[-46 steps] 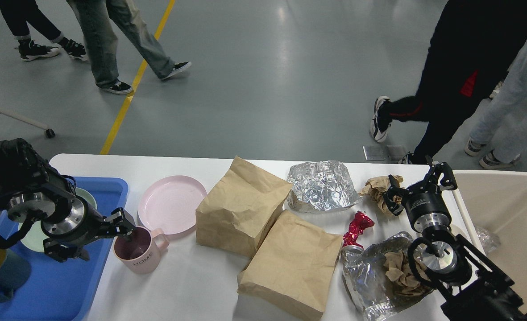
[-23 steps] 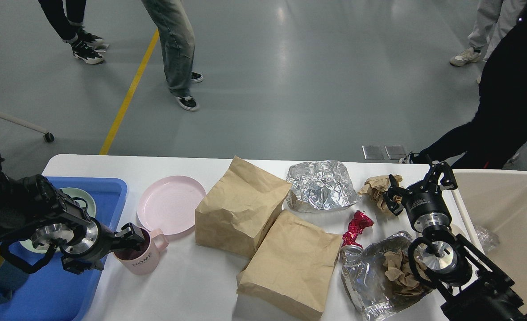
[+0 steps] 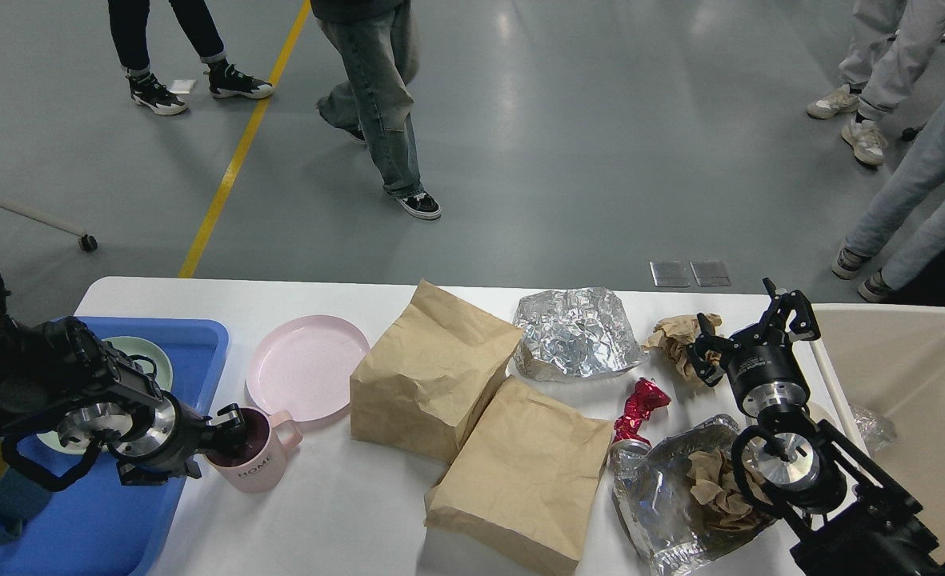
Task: Tidy desktop
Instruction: 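Grasp the pink mug with the left gripper, then lift the pink mug and set it on the blue tray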
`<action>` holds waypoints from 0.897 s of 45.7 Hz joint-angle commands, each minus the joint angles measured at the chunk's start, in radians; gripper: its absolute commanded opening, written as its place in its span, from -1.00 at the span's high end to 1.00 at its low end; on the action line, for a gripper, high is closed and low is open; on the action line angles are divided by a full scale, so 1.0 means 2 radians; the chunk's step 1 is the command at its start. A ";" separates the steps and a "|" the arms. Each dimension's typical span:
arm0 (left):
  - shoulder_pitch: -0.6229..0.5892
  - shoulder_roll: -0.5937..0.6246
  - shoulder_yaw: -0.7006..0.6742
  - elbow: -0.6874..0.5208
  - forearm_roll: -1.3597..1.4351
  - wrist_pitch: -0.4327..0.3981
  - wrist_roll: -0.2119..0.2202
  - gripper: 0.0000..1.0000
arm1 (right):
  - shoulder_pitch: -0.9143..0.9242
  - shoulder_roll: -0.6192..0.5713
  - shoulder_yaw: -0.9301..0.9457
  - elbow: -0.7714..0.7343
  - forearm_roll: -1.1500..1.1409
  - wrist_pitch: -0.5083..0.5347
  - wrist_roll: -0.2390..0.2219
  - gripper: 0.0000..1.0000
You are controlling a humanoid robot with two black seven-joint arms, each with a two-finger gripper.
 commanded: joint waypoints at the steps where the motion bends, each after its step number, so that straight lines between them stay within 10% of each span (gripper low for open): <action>1: 0.000 0.000 -0.001 0.001 0.005 -0.005 0.000 0.47 | 0.000 0.000 0.000 0.000 0.001 0.000 0.000 -1.00; 12: 0.005 0.002 -0.013 0.001 0.042 -0.020 0.005 1.00 | 0.000 0.000 0.000 0.000 0.000 0.000 0.000 -1.00; 29: -0.017 0.006 -0.005 -0.007 0.061 -0.072 0.011 1.00 | 0.000 0.000 0.000 0.000 0.000 0.000 0.000 -1.00; 41: -0.179 0.015 0.056 -0.068 0.063 -0.168 0.012 1.00 | 0.000 0.000 0.000 -0.001 0.000 0.000 0.000 -1.00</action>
